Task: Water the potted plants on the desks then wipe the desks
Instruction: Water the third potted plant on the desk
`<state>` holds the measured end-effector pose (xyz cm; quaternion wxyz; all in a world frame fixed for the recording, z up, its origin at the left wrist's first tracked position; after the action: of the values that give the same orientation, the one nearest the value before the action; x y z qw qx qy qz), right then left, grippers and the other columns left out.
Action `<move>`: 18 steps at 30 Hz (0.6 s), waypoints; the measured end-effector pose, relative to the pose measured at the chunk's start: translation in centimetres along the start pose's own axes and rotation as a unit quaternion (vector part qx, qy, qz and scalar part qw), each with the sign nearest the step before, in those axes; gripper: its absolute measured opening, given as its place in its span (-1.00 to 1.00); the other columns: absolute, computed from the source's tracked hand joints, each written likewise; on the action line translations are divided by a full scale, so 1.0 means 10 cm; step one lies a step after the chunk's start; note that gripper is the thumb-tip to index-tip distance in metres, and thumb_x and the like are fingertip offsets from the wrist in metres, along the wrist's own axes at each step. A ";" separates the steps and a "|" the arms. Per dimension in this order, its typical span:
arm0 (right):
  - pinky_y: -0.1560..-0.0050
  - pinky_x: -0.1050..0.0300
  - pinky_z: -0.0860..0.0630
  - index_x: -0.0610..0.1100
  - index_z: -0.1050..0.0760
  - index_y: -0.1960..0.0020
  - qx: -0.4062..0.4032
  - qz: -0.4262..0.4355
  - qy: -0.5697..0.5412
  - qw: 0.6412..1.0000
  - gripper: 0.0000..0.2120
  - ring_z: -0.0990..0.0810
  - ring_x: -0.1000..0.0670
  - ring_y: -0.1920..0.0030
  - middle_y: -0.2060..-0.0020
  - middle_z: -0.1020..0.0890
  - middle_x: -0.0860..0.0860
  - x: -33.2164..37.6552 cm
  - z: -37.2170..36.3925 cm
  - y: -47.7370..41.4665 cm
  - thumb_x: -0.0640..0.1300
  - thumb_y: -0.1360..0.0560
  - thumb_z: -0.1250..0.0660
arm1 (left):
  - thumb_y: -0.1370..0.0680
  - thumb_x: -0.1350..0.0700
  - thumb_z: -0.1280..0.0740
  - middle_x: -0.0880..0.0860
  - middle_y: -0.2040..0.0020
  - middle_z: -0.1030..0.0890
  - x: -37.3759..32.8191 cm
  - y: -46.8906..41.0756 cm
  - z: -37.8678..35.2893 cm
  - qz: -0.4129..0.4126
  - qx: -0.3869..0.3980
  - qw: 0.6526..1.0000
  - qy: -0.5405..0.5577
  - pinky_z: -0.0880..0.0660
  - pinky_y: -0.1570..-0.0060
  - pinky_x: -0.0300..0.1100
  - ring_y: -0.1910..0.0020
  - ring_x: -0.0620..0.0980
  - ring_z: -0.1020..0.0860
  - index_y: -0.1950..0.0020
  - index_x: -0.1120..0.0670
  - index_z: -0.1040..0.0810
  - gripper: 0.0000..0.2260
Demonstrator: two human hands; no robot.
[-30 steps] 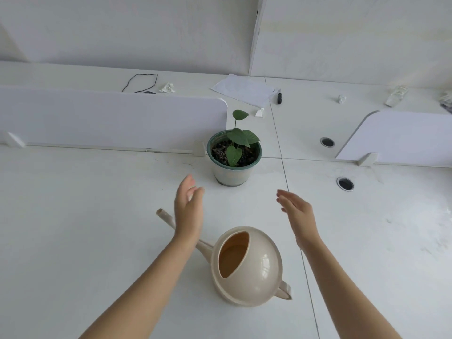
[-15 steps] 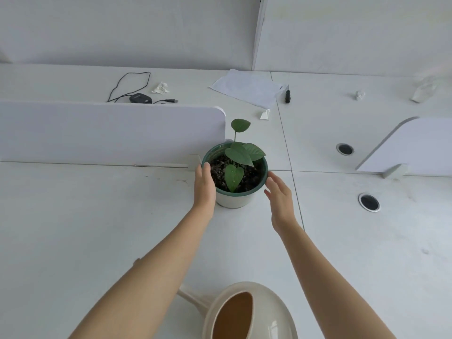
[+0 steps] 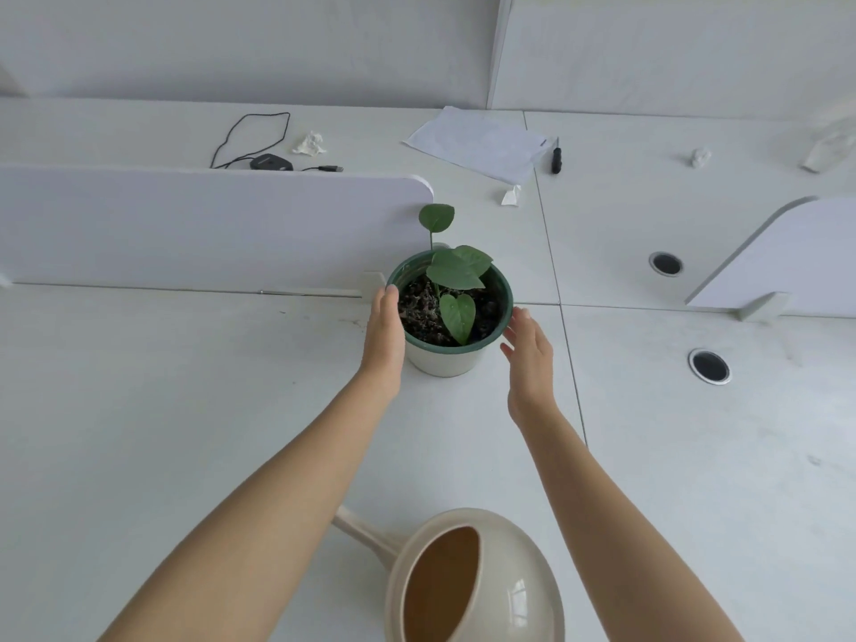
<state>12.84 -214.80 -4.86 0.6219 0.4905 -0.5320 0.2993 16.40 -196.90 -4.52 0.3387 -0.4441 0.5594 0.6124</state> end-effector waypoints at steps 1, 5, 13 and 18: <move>-0.12 0.21 -0.35 0.09 -0.47 0.12 0.008 0.000 0.000 1.000 -0.72 -0.46 0.05 -0.06 0.10 -0.54 0.17 0.03 -0.02 0.00 -0.02 -0.60 0.00 | -0.42 -0.22 -0.05 0.02 -0.48 -0.29 0.02 0.04 -0.04 0.001 0.011 1.000 -0.002 -0.18 -0.45 0.02 -0.45 -0.03 -0.25 -0.48 0.01 -0.19 -0.34; -0.15 0.19 -0.26 -0.03 -0.42 -0.25 0.057 -0.012 0.050 0.997 -0.60 -0.40 0.03 -0.22 -0.15 -0.50 0.08 0.14 -0.08 -0.05 0.07 -0.60 0.08 | -0.62 -0.06 0.02 -0.04 -0.55 -0.06 0.07 0.22 -0.10 -0.013 0.010 1.000 0.005 -0.01 -0.46 -0.12 -0.52 -0.07 -0.06 -0.54 0.01 0.05 -0.49; -0.47 -0.07 -0.13 0.08 -0.04 -0.49 0.058 -0.035 0.130 0.989 -0.49 -0.19 0.01 -0.46 -0.48 -0.21 0.05 0.06 0.28 0.41 0.14 -0.57 0.01 | -0.62 0.03 -0.03 0.02 -0.45 -0.26 -0.17 0.81 0.43 -0.052 -0.044 0.997 0.044 -0.24 -0.38 -0.05 -0.40 0.00 -0.30 -0.50 0.05 -0.12 -0.57; -0.24 0.02 -0.37 -0.05 -0.45 -0.18 0.043 -0.055 0.152 0.986 -0.72 -0.48 -0.05 -0.19 -0.12 -0.55 -0.06 -0.18 0.78 1.19 0.02 -0.57 -0.10 | -0.57 0.19 -0.16 0.03 -0.16 -0.49 -0.09 1.59 1.39 -0.164 -0.205 0.959 0.104 -0.42 -0.04 -0.27 -0.10 -0.05 -0.49 -0.26 0.07 -0.42 -0.74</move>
<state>-1.12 -217.72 -3.46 0.6892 0.4943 -0.3901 0.3584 -0.05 -185.46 2.16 0.2759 -0.6512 0.3732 0.6004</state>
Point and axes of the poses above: each hand's wrist, its own y-axis away from the middle knuckle, its own z-axis out of the back of the hand, x = y × z, the point moved 9 cm from there along -y, towards the middle knuckle
